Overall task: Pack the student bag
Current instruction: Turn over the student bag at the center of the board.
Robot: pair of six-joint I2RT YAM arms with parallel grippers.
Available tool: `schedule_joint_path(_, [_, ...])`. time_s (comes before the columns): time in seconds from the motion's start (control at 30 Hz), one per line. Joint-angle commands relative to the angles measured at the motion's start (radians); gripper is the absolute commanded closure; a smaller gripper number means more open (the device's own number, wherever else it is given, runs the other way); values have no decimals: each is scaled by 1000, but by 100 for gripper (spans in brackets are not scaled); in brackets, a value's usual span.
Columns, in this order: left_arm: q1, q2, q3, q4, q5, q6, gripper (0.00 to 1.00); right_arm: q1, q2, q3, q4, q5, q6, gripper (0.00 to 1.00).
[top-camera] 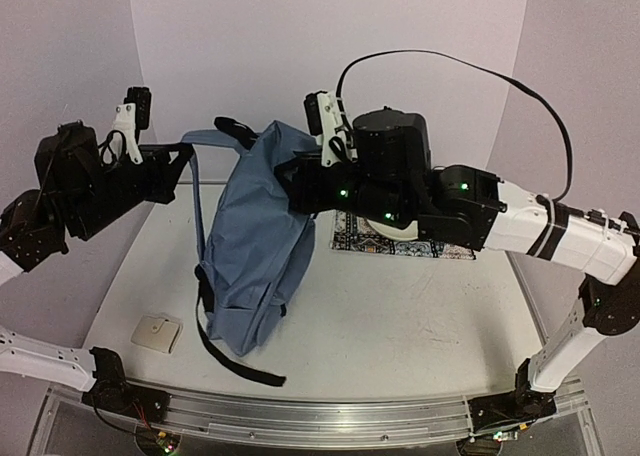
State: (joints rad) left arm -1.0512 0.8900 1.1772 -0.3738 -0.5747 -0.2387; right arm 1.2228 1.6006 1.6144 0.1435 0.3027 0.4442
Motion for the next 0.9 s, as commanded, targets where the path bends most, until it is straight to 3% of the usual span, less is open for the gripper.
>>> schedule_joint_path(0.0, [8,29,186,96,-88,80,100,7,-28,-1,270,-3,-46,100])
schedule_joint_path(0.13, [8,94,224,63,12,75,100,-7,-81,-158,300,64,0,100])
schedule_joint_path(0.27, [8,175,210,40,199,34,100,-17,-160,-349,331,132,79,100])
schedule_joint_path(0.5, [6,311,77,70,461,-105,100,-27,-229,-659,345,264,234,100])
schedule_joint_path(0.7, [5,394,-64,208,674,-220,97,-52,-213,-819,346,336,361,100])
schedule_joint_path(0.87, [-21,474,-116,334,767,-296,96,-66,-187,-885,341,345,385,87])
